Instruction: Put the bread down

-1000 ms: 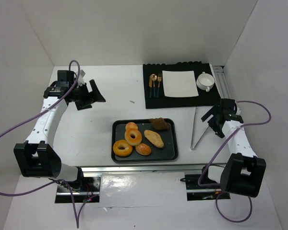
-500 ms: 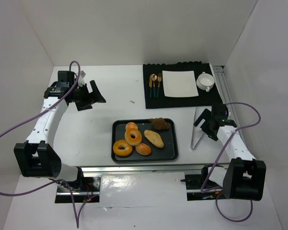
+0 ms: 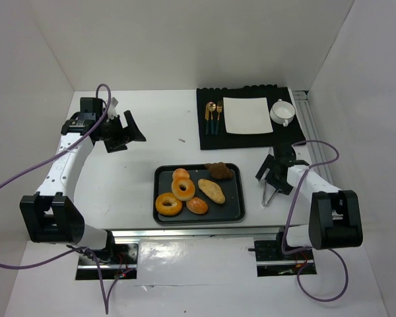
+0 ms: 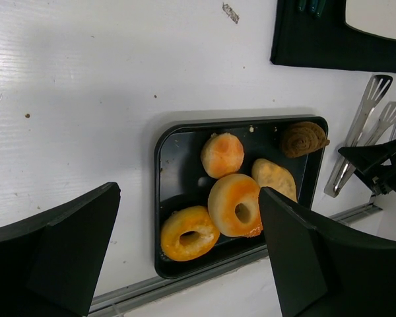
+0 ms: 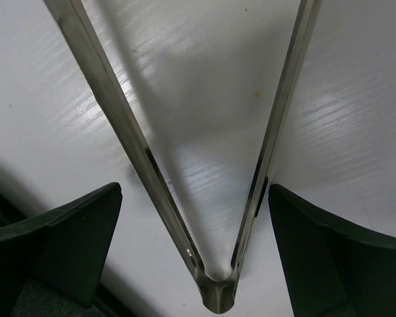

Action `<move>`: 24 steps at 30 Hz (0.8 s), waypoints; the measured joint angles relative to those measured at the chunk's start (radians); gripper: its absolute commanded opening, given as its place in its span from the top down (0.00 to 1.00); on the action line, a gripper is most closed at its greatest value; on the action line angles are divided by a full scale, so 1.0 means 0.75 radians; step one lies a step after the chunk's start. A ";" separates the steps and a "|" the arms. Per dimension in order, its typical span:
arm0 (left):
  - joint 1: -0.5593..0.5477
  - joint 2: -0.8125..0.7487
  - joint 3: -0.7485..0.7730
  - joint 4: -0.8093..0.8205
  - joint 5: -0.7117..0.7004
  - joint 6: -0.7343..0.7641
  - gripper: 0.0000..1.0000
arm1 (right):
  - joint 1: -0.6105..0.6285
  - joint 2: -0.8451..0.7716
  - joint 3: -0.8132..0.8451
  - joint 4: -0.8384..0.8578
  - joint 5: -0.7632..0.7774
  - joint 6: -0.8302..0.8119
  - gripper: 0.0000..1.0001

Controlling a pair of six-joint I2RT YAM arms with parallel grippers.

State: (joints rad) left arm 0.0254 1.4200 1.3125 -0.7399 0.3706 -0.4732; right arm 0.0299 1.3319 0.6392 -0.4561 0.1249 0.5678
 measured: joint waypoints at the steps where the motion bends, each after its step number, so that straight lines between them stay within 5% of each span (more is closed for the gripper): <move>1: 0.000 0.001 0.000 0.000 0.000 0.000 0.00 | 0.008 0.005 0.002 0.006 0.015 0.005 0.01; 6: 0.000 0.009 0.000 0.002 0.000 0.000 0.00 | 0.016 0.061 0.018 0.082 0.123 0.014 0.07; 16: 0.000 0.027 0.000 0.005 0.001 0.002 0.00 | 0.088 0.164 0.088 0.150 0.237 0.011 0.66; 24: 0.000 0.027 0.003 0.007 0.001 0.002 0.00 | 0.173 -0.083 0.291 -0.119 0.186 -0.041 0.73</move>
State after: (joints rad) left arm 0.0254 1.4406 1.3148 -0.7345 0.3710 -0.4721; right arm 0.1596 1.2697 0.8574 -0.5453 0.2642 0.5373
